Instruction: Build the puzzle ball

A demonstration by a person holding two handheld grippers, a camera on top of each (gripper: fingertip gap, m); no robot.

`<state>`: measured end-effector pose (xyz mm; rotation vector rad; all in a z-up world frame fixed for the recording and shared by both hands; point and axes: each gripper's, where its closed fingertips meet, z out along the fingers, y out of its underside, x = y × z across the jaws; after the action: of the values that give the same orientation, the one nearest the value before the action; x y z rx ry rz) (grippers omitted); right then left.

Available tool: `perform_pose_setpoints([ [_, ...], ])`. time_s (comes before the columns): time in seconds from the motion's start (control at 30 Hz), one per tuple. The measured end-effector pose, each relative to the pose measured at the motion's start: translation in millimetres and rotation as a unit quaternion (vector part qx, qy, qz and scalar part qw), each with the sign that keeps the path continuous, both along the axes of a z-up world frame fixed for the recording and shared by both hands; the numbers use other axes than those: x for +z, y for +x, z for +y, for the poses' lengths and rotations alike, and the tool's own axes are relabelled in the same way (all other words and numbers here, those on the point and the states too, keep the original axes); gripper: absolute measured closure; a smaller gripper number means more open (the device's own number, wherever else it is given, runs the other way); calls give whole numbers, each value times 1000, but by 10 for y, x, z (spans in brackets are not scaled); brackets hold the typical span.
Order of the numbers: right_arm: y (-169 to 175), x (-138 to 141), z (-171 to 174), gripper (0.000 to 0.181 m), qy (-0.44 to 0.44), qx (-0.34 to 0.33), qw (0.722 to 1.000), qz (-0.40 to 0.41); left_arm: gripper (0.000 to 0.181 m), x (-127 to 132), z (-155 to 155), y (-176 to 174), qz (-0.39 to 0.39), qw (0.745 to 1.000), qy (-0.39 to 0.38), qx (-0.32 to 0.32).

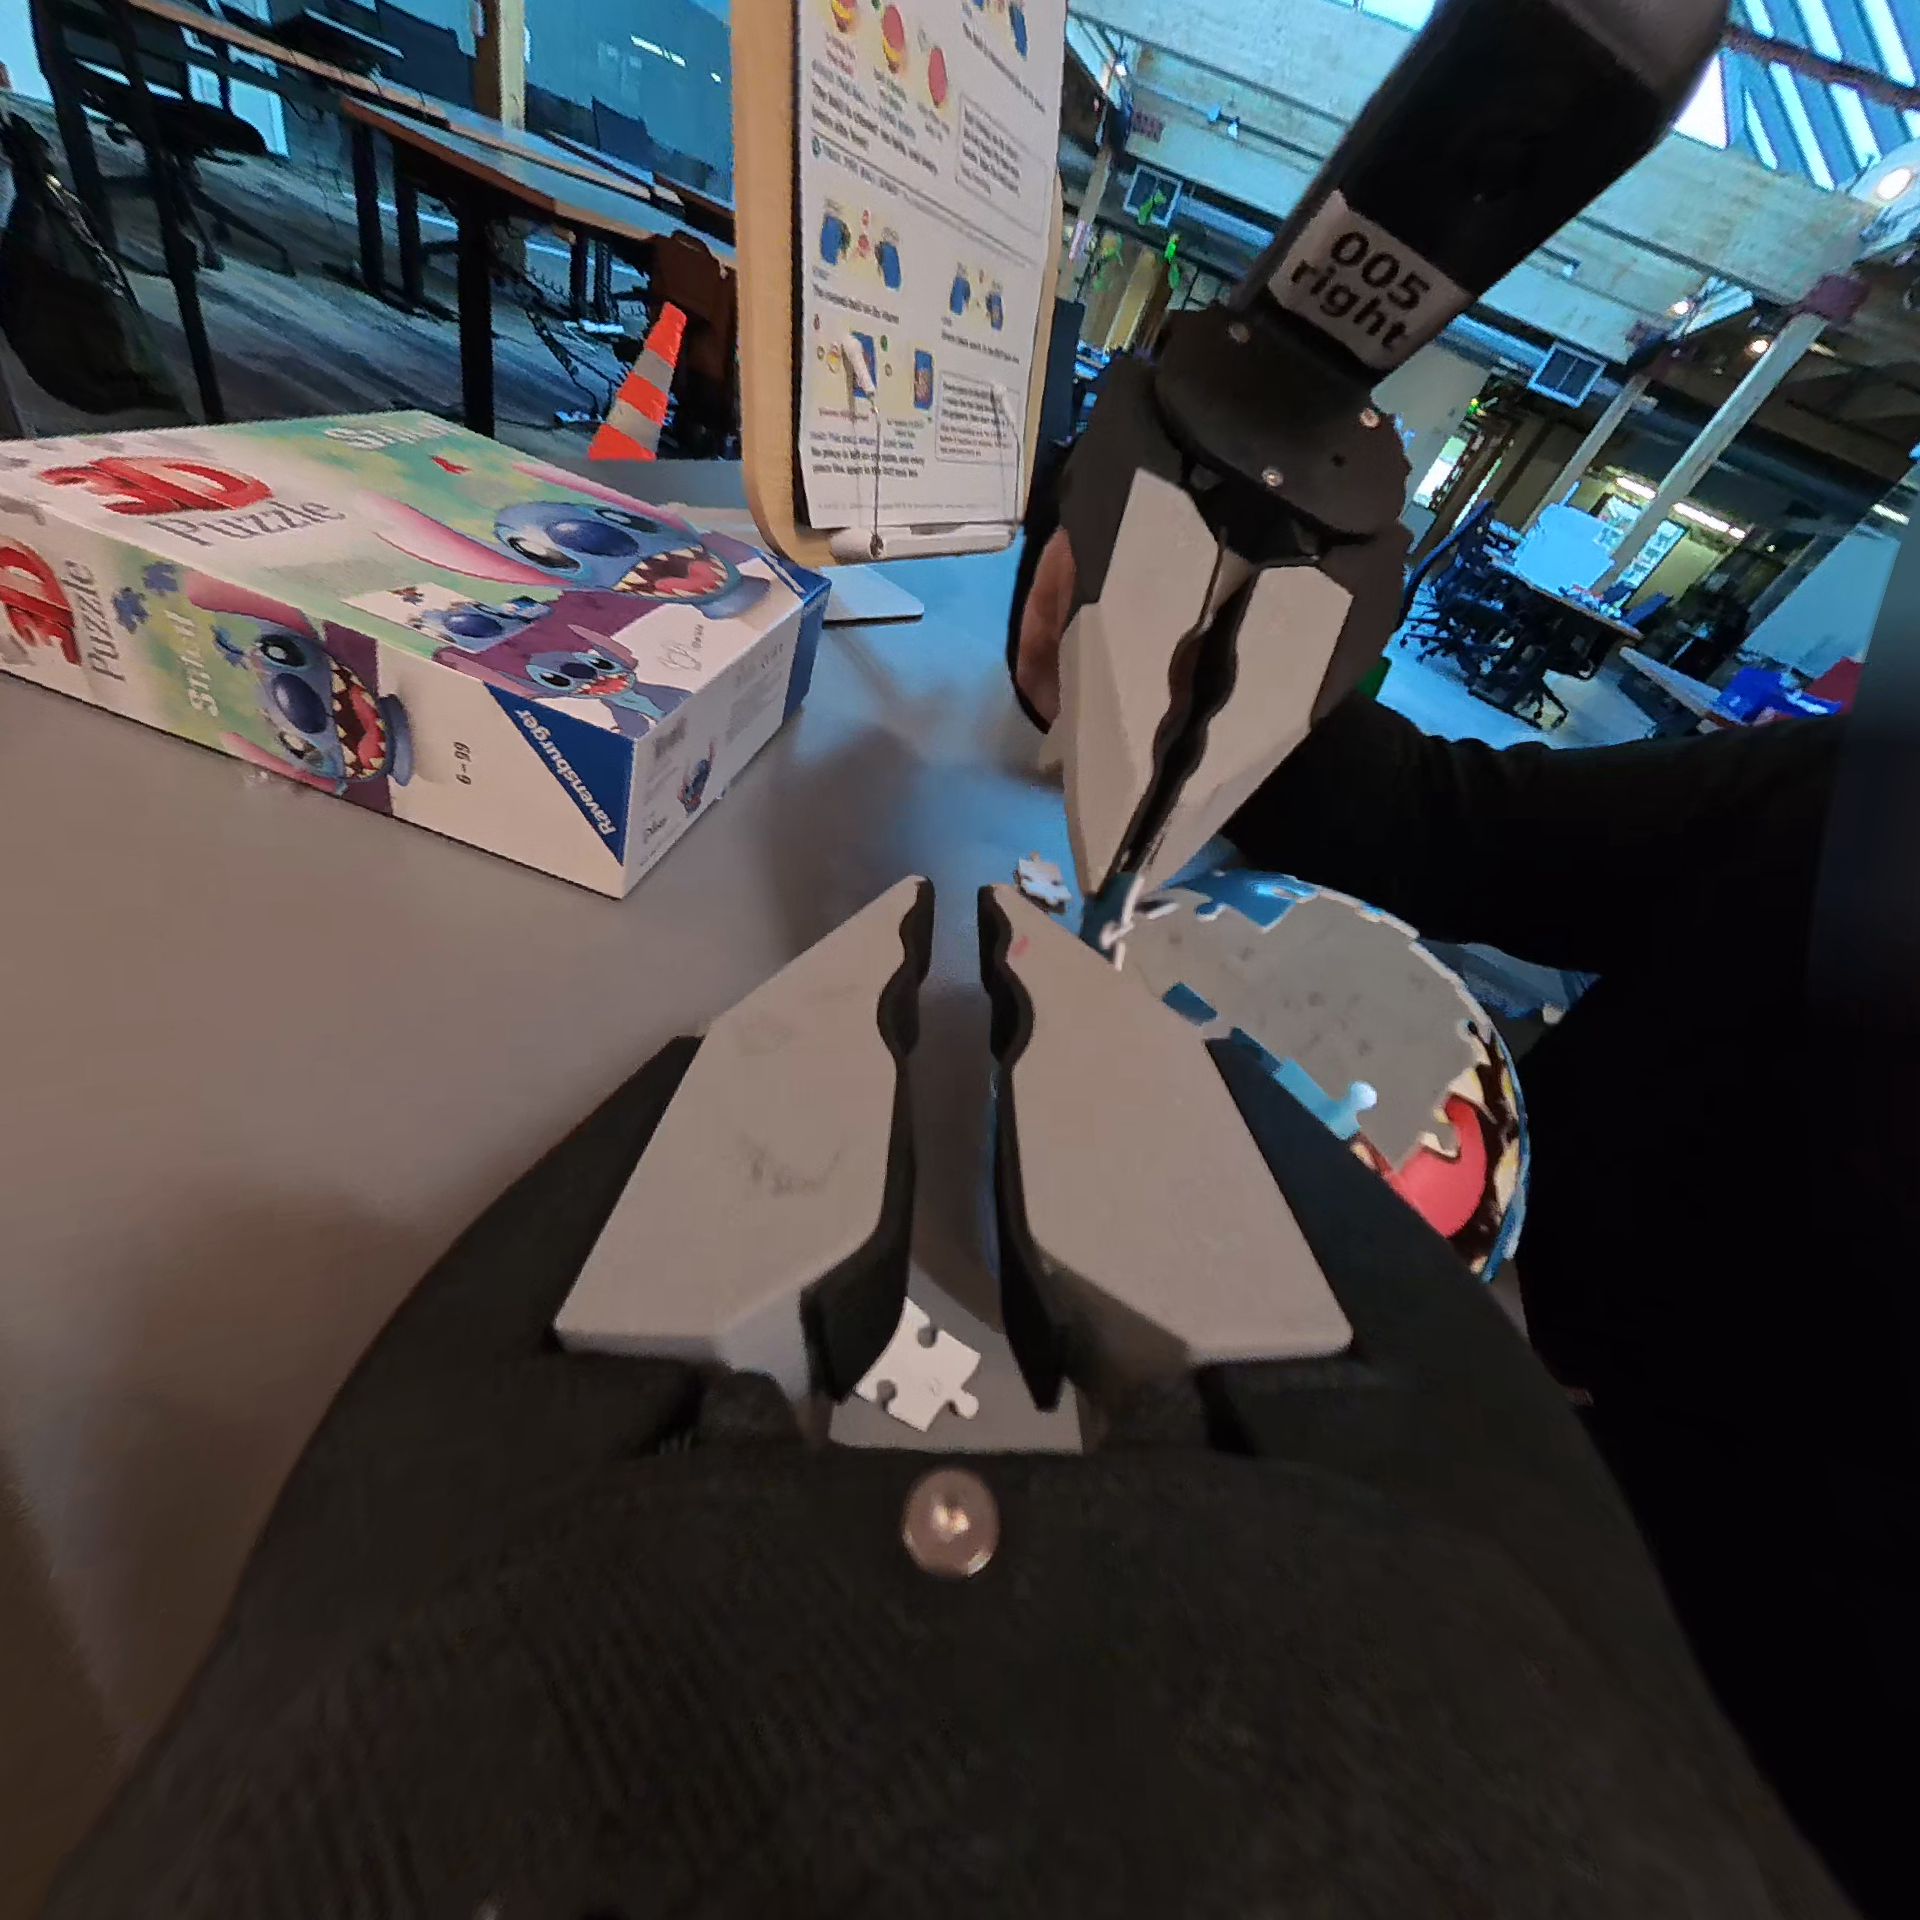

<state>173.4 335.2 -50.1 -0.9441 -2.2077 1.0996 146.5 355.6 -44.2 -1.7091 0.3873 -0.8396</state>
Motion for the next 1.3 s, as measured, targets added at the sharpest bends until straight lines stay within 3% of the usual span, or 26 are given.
perform_pose_setpoints([
  [0.23, 196, 107, 312, 181, 12, -76, 997, 26, 170, 35, -19, -82, 18, 999, 23, 25],
  [0.3, 476, -6, 440, 181, 30, -96, 995, -4, 155, 15, -138, -70, 26, 999, 22, 19],
  [0.4, 992, -294, 530, 181, 35, -107, 992, -64, 119, 2, -470, 5, 23, 1000, 7, -15],
  [0.47, 1260, -485, 543, 181, 12, -114, 989, -97, 104, -91, -662, -3, 62, 998, 0, -5],
  [0.6, 1482, -715, 514, 181, -60, -123, 981, -137, 85, -275, -967, 153, 86, 996, -24, -7],
  [0.7, 1524, -787, 379, 181, -127, -100, 973, -165, 79, -479, -1020, 353, 91, 995, -50, -10],
  [0.8, 1495, -889, 347, 181, -124, -95, 973, -171, 76, -686, -912, 429, 126, 990, -66, 20],
  [0.97, 1479, -1000, 367, 162, -74, -98, 976, -180, 73, -620, -828, 540, 116, 992, -52, 23],
  [1.07, 1292, -815, 327, 126, -57, -94, 986, -125, 72, -659, -854, 590, 130, 989, -63, 22],
  [1.17, 1056, -597, 135, 117, -61, -59, 994, -67, 71, -719, -907, 617, 137, 987, -80, 29],
  [1.3, 888, -475, -63, 112, -139, -13, 986, -96, 75, -707, -924, 532, 60, 983, -158, 73],
])
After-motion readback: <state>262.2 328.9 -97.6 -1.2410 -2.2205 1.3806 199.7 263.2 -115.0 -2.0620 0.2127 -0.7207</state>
